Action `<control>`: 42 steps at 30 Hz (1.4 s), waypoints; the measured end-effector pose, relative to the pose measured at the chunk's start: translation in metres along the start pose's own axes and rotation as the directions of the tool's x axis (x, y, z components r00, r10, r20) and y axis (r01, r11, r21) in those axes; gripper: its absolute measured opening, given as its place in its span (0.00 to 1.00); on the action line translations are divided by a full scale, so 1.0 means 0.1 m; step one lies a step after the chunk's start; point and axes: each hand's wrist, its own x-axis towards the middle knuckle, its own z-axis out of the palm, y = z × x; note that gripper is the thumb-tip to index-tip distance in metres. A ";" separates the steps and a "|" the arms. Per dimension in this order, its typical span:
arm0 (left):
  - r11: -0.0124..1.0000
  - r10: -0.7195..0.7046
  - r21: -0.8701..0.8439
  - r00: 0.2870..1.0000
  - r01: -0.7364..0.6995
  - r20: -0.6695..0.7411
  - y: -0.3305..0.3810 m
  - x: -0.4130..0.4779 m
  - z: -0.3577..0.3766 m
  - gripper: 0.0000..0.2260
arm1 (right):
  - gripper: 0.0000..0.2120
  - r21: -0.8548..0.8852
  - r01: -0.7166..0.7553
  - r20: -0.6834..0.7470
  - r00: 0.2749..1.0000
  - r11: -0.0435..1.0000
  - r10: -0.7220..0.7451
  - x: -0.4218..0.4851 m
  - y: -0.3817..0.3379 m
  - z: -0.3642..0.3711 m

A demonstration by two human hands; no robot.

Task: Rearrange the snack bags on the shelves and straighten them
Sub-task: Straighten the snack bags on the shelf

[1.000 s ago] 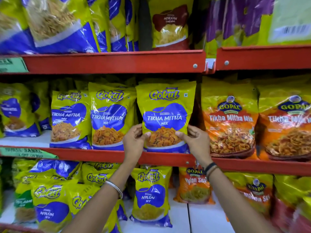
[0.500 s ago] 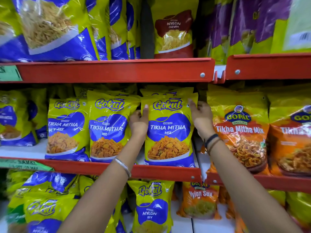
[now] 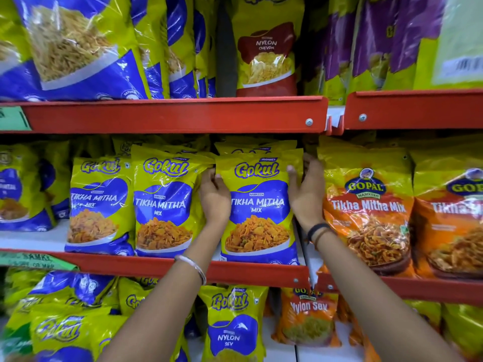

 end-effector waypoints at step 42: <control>0.740 0.475 0.309 0.789 -0.598 0.391 0.65 -2.05 1.67 0.20 | 0.25 -0.104 0.145 0.325 0.940 0.984 -0.105 -0.15 1.24 -2.07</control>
